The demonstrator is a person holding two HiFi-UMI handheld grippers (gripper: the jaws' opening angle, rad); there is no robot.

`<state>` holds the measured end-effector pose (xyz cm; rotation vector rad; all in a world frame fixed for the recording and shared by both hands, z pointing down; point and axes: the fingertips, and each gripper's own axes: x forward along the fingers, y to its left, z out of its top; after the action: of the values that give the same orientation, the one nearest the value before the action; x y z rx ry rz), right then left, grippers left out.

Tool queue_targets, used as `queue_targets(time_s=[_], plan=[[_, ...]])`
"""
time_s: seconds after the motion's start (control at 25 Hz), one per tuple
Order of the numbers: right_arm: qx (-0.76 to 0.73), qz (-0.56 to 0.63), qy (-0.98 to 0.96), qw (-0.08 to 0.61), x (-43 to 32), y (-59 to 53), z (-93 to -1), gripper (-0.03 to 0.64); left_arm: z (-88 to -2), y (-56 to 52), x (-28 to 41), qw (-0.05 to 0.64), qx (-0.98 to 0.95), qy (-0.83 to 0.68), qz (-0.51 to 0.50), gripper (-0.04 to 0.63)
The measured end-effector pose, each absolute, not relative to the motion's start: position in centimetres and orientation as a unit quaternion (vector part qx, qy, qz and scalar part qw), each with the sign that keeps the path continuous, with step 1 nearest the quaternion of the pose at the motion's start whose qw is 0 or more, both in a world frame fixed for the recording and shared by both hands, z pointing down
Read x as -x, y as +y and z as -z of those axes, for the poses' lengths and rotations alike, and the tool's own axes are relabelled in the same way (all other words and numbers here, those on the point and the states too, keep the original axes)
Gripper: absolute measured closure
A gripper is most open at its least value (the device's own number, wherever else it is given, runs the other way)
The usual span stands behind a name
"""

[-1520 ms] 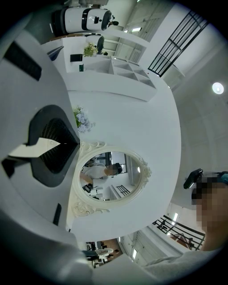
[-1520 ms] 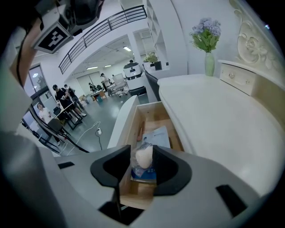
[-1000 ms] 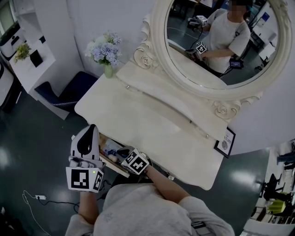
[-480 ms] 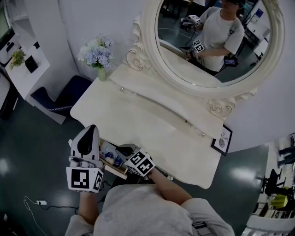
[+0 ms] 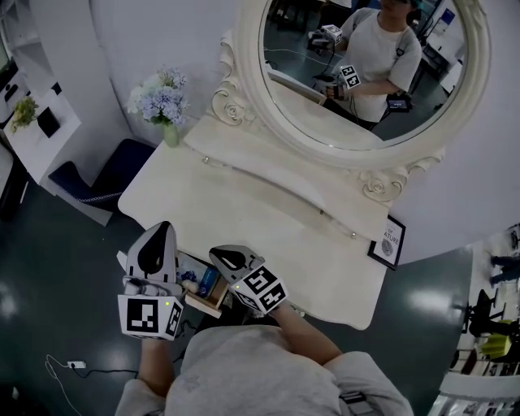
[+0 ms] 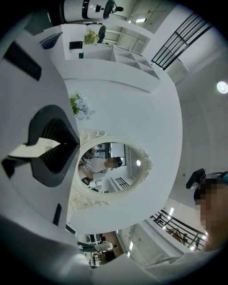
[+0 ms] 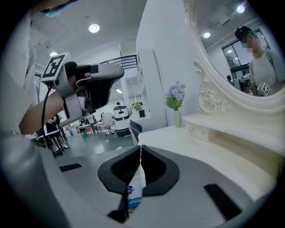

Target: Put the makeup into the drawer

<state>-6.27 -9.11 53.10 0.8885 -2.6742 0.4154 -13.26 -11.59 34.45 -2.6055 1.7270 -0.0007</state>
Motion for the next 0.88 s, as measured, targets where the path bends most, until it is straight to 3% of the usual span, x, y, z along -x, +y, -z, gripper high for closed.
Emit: queue_targets(time_s=[0.88], plan=[[-0.391, -0.068, -0.917, 0.035, 1.1, -10.1, -42.0, 0.594, -34.0, -11.6, 10.2, 0.011, 0.857, 0.515, -0.005, 0.581]])
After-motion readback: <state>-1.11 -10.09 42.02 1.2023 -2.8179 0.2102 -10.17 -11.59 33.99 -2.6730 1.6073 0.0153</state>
